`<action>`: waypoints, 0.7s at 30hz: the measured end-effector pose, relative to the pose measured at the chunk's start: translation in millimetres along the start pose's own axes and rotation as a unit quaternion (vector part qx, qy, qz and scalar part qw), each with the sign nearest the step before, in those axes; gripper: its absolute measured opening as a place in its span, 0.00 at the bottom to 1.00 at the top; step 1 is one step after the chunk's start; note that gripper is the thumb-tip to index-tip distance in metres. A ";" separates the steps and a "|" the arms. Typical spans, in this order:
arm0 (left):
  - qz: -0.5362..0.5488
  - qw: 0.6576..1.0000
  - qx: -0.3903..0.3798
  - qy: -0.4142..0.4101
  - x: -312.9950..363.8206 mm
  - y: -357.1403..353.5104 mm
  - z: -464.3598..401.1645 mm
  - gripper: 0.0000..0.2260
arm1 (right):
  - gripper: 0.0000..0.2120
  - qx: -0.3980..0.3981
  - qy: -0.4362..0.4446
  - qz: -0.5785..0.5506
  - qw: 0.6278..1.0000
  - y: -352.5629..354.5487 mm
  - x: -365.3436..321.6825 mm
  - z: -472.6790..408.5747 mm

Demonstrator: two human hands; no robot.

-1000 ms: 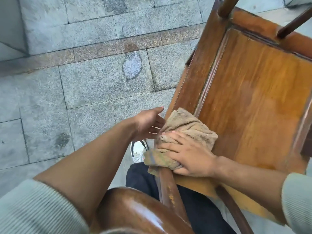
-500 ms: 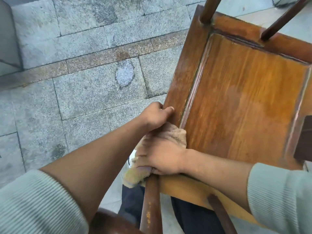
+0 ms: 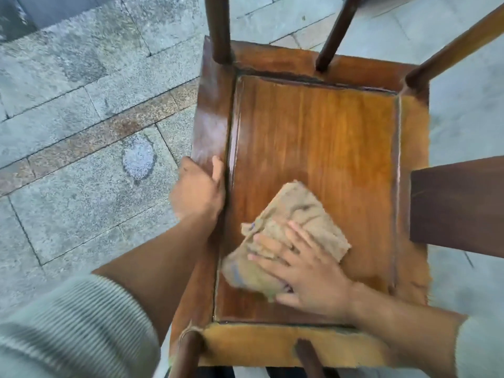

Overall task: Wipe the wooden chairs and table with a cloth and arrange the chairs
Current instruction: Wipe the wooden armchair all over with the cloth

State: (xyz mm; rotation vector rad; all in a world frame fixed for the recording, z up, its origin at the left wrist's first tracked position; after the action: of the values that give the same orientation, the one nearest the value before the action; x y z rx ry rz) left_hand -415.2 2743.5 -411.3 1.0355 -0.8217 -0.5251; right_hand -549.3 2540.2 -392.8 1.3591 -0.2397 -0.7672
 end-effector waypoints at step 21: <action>-0.139 0.858 -0.054 -0.491 181.3 -60.4 25.5 0.28 | 0.35 0.091 -0.423 -0.105 0.895 38.1 188.9 41.6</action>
State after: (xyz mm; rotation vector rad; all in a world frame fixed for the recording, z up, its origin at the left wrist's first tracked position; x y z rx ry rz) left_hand -327.4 2572.6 -397.0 0.7411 -1.5194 -1.3958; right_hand -420.1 2391.4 -398.6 1.1561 -0.8783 -1.5320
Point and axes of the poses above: each hand's wrist, its own z-axis away from the middle knuckle, its own y-axis out of the back of the hand, x = y × z, the point moved 10 cm from there along -z, towards the middle knuckle
